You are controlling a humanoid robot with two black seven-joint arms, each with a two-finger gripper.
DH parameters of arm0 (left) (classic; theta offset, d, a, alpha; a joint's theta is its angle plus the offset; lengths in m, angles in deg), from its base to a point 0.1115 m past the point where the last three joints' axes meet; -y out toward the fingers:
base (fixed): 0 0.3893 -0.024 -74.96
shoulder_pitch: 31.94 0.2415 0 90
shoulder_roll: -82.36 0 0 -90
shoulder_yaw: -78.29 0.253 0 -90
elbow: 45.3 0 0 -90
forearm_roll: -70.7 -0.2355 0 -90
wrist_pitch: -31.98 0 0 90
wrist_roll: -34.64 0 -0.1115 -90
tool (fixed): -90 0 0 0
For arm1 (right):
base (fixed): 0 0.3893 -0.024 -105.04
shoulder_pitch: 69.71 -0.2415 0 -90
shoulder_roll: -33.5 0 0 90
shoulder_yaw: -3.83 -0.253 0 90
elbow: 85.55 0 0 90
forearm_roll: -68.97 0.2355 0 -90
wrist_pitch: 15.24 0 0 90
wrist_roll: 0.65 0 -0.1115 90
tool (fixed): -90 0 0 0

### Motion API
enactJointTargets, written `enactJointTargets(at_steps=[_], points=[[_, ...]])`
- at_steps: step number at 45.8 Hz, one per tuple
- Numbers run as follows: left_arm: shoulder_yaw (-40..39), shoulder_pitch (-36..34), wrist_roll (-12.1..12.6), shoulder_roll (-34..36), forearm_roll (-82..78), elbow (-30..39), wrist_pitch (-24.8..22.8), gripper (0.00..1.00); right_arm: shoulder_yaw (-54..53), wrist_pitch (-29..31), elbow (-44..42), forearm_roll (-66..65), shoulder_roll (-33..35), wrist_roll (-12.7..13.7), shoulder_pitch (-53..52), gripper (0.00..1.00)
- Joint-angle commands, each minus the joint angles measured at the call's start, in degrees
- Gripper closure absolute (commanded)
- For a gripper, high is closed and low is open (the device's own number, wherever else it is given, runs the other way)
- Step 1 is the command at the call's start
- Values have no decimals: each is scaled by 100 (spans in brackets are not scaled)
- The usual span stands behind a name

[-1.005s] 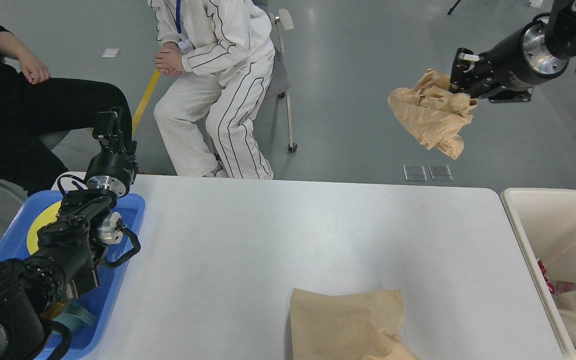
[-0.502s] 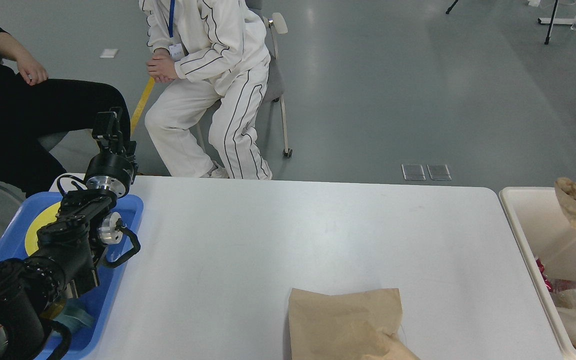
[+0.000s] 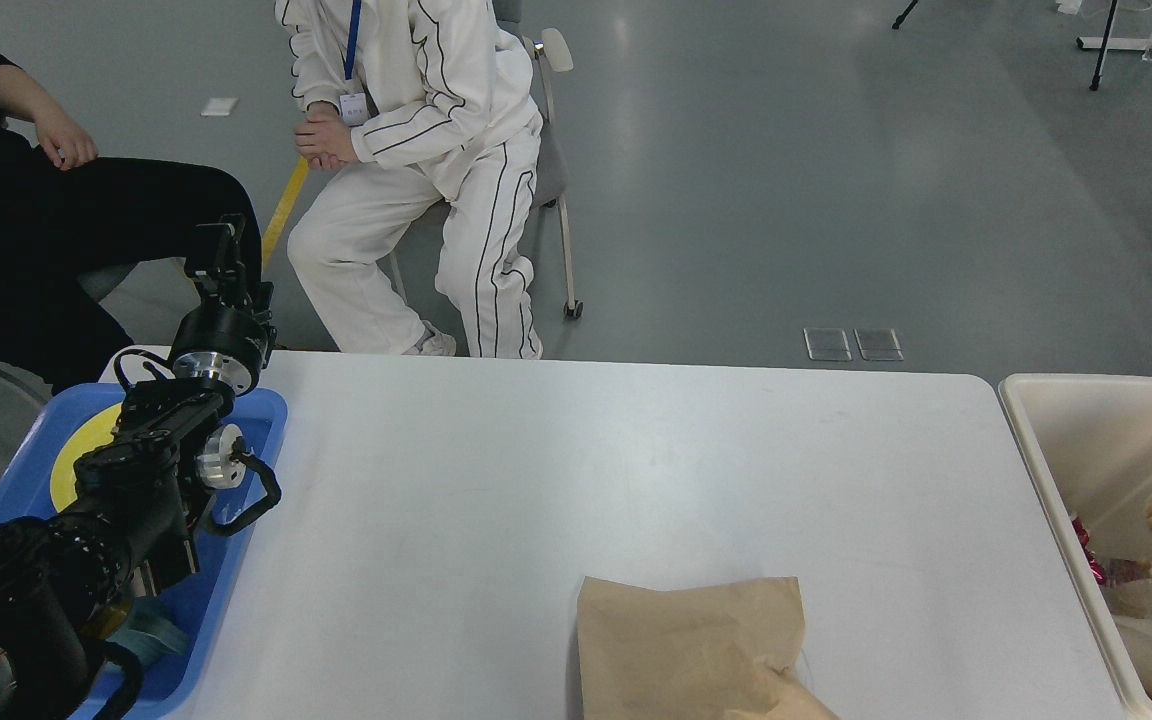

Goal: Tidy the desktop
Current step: 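Lift the brown paper and drop it into the white bin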

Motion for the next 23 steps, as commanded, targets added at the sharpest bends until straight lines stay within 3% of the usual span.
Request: enactJointTargets(at_steps=[1, 16, 23], points=[[1, 0, 0, 0, 1, 0, 0, 3, 99, 19, 357, -5, 53, 9, -309, 0], [1, 0, 0, 0, 1, 0, 0, 3, 1295, 1046, 1859, -32, -175, 9, -2646, 0], [1, 0, 0, 0, 1, 0, 0, 3, 1506, 2223, 3089, -32, -447, 18, -4122, 0]])
